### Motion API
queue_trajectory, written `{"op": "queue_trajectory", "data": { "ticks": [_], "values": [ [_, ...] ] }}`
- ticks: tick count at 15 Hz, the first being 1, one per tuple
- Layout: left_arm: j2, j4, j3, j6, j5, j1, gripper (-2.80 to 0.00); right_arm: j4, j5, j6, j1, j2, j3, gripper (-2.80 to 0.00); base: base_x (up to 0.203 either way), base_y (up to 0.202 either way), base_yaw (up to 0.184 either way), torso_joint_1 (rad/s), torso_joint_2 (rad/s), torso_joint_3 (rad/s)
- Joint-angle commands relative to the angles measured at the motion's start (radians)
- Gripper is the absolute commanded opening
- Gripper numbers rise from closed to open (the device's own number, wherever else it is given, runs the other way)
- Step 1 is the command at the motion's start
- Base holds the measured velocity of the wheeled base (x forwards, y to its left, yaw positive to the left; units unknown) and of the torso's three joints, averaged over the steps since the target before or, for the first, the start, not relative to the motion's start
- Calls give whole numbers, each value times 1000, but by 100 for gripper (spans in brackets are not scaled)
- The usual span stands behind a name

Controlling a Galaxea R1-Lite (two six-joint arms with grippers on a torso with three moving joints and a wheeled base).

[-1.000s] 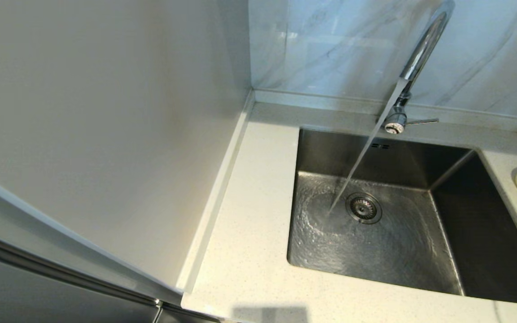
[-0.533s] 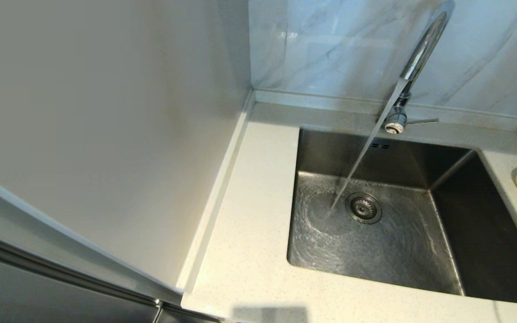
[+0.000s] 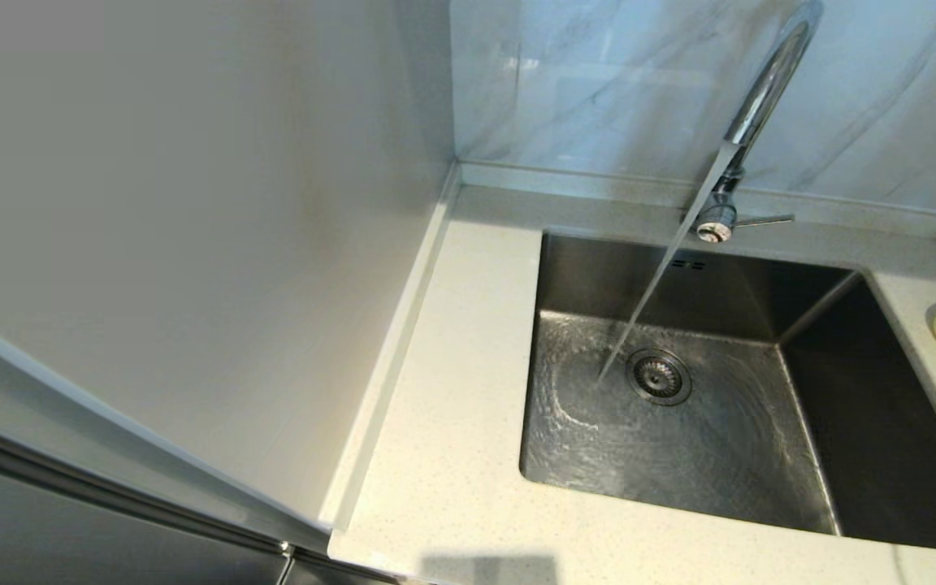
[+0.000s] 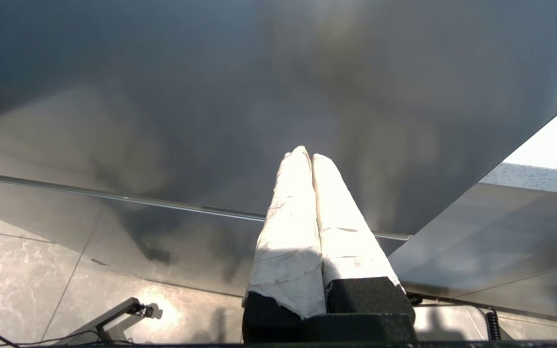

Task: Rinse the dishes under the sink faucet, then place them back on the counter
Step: Pick up the bowl

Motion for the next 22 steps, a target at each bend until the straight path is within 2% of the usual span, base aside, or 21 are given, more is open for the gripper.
{"op": "queue_trajectory", "data": {
  "ticks": [1, 8, 11, 13, 15, 19, 22],
  "values": [
    [0, 0, -1, 0, 0, 0, -280, -5, 1, -2, 0, -3, 3, 0, 0, 0, 0, 0, 0, 0],
    [1, 0, 0, 0, 0, 0, -280, -8, 4, 33, 0, -55, -12, 0, 0, 0, 0, 0, 0, 0],
    [0, 0, -1, 0, 0, 0, -280, -8, 46, 49, -2, -123, -12, 0, 0, 0, 0, 0, 0, 0],
    [1, 0, 0, 1, 0, 0, -280, -7, 71, 93, -2, -200, -15, 0, 0, 0, 0, 0, 0, 0],
    [0, 0, 0, 0, 0, 0, -280, -8, 140, 108, 7, -241, -48, 0, 0, 0, 0, 0, 0, 0],
    [0, 0, 0, 0, 0, 0, -280, -9, 143, 105, 122, -199, -104, 0, 0, 0, 0, 0, 0, 0],
    [0, 0, 0, 0, 0, 0, -280, -5, 39, 97, 204, -114, -186, 0, 0, 0, 0, 0, 0, 0]
  ]
}}
